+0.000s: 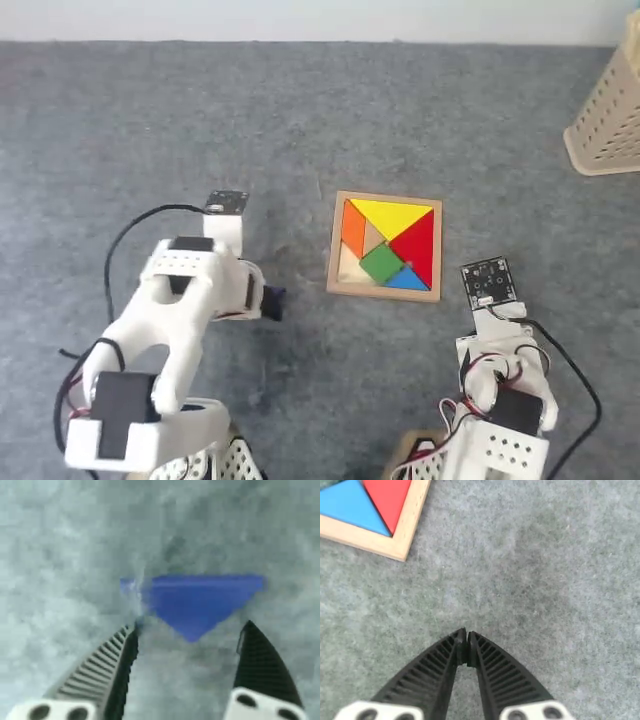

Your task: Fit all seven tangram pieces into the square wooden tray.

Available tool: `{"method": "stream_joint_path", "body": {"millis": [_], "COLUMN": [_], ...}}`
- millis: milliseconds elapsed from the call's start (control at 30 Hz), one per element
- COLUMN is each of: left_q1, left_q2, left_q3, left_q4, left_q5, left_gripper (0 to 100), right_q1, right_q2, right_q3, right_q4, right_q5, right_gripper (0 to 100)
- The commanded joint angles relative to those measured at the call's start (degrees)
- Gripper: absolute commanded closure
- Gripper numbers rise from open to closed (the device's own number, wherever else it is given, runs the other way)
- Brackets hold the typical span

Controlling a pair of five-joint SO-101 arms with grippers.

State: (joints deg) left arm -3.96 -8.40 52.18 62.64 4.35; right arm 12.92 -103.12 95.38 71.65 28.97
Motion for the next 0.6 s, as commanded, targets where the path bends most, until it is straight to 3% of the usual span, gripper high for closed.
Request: {"method": "stream_joint_path", "body": {"millis": [0,133,233,367,567], "left_q1": [-3.25,-2.29,-2.64,-2.46,-2.11], "left_q2": [-1.93,-1.93,-1.58,-1.41,-1.41], "left_q3": [-4.18,-7.78,-9.8,-9.8,-7.08], "left_q4": [5.36,9.85,9.67,3.69,-4.04], "left_q5": [-1.32,-2.29,8.79,25.93,38.68], "left_gripper": [69,69,69,69,69], "right_q1": [0.75,0.75,0.75,0.75,0.75], "right_q2": [-0.84,-0.84,-0.84,-0.84,-0.84], "right_q3": [1.05,1.05,1.05,1.05,1.05], "right_q4": [0.57,0.57,0.57,0.57,0.57], "right_q5": [0.44,0.44,0.44,0.44,0.44], "right_gripper": [99.1,99.1,99.1,99.1,99.1]}}
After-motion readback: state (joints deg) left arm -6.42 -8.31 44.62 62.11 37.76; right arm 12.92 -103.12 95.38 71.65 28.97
